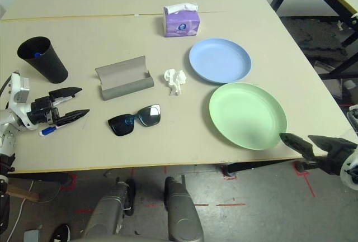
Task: Organize and tidy the items on the table.
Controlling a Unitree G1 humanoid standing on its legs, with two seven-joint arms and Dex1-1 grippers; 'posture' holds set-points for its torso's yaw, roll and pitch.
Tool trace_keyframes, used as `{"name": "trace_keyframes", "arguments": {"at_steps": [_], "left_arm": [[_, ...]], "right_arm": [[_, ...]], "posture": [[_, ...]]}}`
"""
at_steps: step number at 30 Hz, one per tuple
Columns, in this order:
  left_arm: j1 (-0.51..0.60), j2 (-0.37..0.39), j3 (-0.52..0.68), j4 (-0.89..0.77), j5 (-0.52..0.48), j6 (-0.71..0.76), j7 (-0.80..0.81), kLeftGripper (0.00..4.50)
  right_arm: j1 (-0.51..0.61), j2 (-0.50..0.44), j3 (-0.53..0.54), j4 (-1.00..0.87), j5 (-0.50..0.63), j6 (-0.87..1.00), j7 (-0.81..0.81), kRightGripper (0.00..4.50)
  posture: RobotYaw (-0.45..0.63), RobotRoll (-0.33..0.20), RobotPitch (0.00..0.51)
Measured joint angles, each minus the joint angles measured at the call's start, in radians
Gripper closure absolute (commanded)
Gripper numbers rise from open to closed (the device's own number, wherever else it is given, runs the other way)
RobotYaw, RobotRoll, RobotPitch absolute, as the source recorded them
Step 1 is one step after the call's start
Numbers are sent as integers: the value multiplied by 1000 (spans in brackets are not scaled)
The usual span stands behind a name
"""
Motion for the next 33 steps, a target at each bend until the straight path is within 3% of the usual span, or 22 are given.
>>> {"name": "trace_keyframes", "arguments": {"at_steps": [11, 25, 33], "left_arm": [[42, 1, 3, -33, -2, 0, 12, 22], [78, -1, 5, -106, -12, 11, 33, 22], [98, -2, 5, -143, -18, 29, 43, 22]], "right_arm": [[-87, 3, 73, 21, -1, 16, 1, 0], [-48, 0, 117, 60, -86, -14, 28, 0], [-81, 1, 165, 93, -115, -34, 32, 0]], "posture": [[-162, 0, 271], [-153, 0, 277], [-144, 0, 277]]}}
